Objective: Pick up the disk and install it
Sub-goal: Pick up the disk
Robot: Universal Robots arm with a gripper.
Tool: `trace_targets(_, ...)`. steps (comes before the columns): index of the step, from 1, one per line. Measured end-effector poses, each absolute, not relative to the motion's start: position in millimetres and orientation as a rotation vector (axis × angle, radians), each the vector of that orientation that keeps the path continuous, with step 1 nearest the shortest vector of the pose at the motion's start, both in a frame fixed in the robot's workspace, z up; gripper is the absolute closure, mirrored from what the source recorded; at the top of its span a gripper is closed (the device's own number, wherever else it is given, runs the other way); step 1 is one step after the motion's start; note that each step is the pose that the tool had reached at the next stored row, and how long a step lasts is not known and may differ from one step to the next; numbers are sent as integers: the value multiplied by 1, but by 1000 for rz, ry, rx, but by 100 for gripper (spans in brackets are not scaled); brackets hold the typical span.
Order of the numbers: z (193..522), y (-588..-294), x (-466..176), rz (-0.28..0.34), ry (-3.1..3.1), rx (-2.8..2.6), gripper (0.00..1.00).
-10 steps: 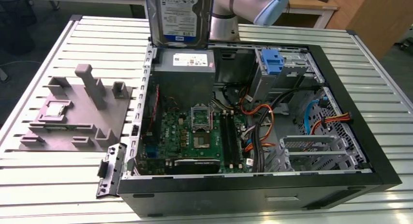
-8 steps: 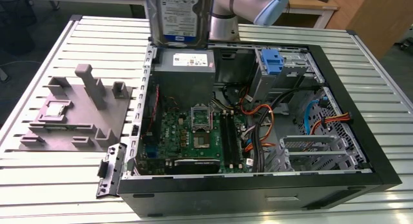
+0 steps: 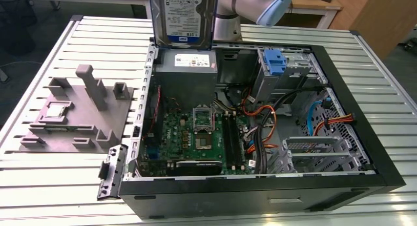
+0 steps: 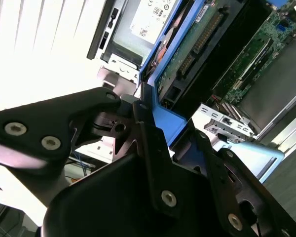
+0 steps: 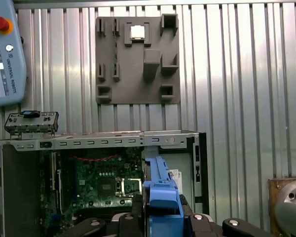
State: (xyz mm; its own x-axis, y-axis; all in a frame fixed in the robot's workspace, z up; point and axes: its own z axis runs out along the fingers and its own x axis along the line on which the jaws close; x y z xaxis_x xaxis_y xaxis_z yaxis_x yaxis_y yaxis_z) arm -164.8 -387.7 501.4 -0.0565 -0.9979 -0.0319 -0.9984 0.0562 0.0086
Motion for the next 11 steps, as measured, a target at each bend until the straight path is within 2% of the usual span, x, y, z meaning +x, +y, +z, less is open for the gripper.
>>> trace_targets(11,501,-388,-163,44,2270,-2146,64)
